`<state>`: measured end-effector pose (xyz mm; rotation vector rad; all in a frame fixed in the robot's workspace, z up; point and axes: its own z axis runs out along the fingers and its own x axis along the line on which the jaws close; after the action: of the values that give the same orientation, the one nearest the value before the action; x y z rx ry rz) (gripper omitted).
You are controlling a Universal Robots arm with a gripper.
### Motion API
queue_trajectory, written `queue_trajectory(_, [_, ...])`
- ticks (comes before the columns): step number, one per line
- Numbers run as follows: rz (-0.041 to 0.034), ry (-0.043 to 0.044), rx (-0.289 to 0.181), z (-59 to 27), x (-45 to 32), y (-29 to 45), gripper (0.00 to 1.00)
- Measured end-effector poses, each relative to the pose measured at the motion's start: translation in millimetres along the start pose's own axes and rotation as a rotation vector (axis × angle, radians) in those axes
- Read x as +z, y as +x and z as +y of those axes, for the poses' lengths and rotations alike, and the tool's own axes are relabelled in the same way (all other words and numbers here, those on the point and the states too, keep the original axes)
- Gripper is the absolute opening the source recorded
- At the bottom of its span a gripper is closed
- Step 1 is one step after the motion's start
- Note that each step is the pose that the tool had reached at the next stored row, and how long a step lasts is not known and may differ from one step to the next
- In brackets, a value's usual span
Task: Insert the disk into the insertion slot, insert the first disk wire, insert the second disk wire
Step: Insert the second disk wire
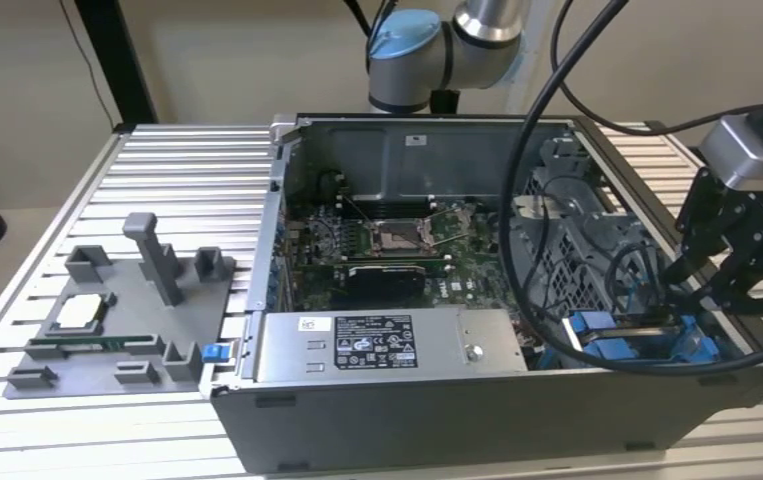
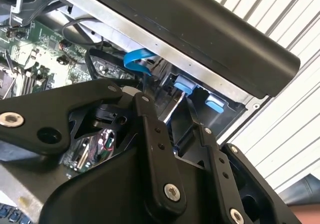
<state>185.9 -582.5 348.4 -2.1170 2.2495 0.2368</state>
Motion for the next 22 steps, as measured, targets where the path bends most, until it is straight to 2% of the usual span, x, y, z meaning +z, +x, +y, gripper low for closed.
queue_trajectory(13, [-0.0001, 0.0000, 0.000, -0.5, 2.4, -4.1, 1.00])
queue_trajectory(14, [0.0000, 0.0001, 0.000, -0.5, 2.4, -4.1, 0.00])
queue_trajectory(22, [-0.0002, -0.0002, 0.000, -0.4, 1.3, -4.5, 0.00])
